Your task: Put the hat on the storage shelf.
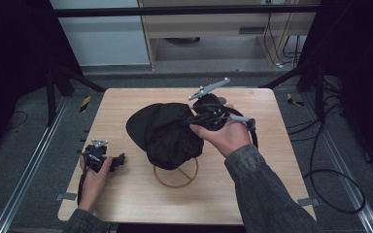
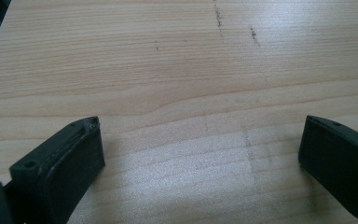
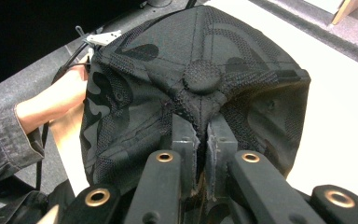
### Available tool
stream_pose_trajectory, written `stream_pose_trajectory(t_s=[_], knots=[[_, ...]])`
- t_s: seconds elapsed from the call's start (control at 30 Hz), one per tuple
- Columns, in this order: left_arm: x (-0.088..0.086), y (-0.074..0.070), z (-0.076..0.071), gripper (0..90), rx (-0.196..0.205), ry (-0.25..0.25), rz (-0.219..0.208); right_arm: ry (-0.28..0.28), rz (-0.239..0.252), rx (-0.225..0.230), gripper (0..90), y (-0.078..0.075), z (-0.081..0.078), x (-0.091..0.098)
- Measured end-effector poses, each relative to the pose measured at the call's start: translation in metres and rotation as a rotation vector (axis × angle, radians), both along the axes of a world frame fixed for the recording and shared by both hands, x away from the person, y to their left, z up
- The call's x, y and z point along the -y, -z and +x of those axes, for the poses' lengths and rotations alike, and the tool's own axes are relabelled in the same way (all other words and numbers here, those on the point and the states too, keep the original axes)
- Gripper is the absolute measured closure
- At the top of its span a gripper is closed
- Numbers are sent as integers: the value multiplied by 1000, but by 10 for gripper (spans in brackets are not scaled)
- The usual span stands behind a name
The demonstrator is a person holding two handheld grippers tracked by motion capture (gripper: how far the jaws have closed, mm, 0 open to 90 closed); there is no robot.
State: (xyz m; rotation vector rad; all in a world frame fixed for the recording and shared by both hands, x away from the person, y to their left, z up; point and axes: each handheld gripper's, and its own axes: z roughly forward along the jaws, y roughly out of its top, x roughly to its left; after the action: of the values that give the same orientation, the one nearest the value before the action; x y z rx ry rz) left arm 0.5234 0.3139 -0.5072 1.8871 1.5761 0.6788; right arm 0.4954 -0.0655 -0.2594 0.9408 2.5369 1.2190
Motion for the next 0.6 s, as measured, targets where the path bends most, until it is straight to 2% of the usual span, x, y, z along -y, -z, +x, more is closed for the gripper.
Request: stream_pose_trajectory(t_s=[0.3,0.6], knots=[[0,0,0,0,0,0,0,-1,4,4,831,0,0,1],[0,0,0,0,0,-1,0,10,14,1,775,2,2,3]])
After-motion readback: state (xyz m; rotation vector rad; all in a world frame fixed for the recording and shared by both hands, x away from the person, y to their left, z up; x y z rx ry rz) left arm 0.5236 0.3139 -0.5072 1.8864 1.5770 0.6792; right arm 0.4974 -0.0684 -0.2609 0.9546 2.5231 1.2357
